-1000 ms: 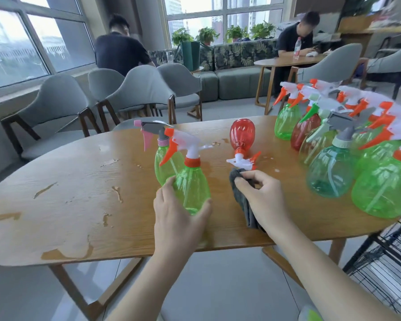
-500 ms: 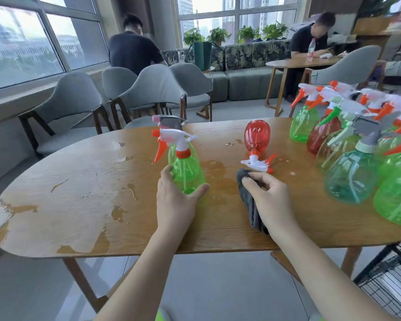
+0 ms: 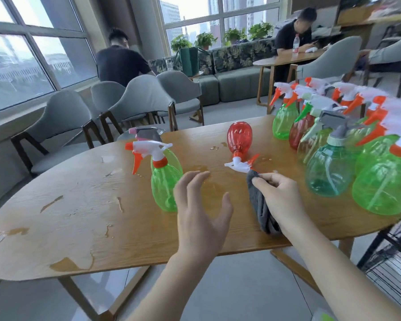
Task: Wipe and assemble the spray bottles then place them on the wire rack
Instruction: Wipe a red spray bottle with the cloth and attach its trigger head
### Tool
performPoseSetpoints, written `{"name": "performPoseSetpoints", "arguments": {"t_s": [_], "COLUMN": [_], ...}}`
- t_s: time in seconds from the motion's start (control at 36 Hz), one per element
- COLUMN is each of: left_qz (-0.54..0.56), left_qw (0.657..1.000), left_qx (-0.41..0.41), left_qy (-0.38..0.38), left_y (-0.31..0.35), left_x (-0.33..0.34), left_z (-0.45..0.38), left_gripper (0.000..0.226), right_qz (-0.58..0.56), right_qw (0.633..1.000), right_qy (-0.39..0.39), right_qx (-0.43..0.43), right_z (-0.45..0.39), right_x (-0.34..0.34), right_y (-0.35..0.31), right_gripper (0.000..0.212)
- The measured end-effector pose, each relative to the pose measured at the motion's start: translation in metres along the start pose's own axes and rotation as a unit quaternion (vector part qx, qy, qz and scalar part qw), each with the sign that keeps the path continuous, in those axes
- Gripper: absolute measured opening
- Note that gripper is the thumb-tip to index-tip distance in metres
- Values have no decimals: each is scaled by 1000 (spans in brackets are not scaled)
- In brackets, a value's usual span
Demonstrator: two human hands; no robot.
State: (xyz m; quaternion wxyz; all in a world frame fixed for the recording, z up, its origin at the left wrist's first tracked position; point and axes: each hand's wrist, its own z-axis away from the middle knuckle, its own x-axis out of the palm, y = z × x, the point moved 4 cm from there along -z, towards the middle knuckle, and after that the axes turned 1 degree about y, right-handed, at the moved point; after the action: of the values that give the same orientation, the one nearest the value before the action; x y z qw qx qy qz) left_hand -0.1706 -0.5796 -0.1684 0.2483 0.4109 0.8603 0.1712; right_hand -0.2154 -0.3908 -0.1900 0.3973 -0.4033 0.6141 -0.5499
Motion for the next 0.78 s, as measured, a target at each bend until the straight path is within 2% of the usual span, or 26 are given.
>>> {"name": "performPoseSetpoints", "arguments": {"t_s": [0.06, 0.14, 0.25, 0.36, 0.42, 0.58, 0.78], "left_qz": [-15, -82, -188, -262, -290, -310, -323], "left_qw": [995, 962, 908, 862, 844, 845, 843], "left_qx": [-24, -97, -162, -191, -188, -171, -145], "left_qy": [-97, -241, -337, -391, -410, -401, -404], "left_y": [4, -2, -17, -40, -48, -44, -19], "left_x": [30, 76, 126, 158, 166, 166, 136], "left_z": [-6, -23, -48, -61, -63, -73, -93], "left_gripper": [46, 54, 65, 68, 69, 44, 42], "right_qz": [8, 12, 43, 56, 48, 41, 19], "right_qw": [1000, 1000, 998, 993, 994, 997, 998], "right_qy": [3, 17, 45, 95, 88, 52, 26], "right_qx": [-2, 0, -4, -33, -32, -26, -49], "right_z": [-4, -11, -17, -22, -24, -27, -14], "right_x": [-9, -17, -29, -45, -49, -53, -42], "right_y": [1, 4, 4, -1, -3, -2, -9], "right_gripper": [13, 19, 10, 7, 8, 6, 8]}}
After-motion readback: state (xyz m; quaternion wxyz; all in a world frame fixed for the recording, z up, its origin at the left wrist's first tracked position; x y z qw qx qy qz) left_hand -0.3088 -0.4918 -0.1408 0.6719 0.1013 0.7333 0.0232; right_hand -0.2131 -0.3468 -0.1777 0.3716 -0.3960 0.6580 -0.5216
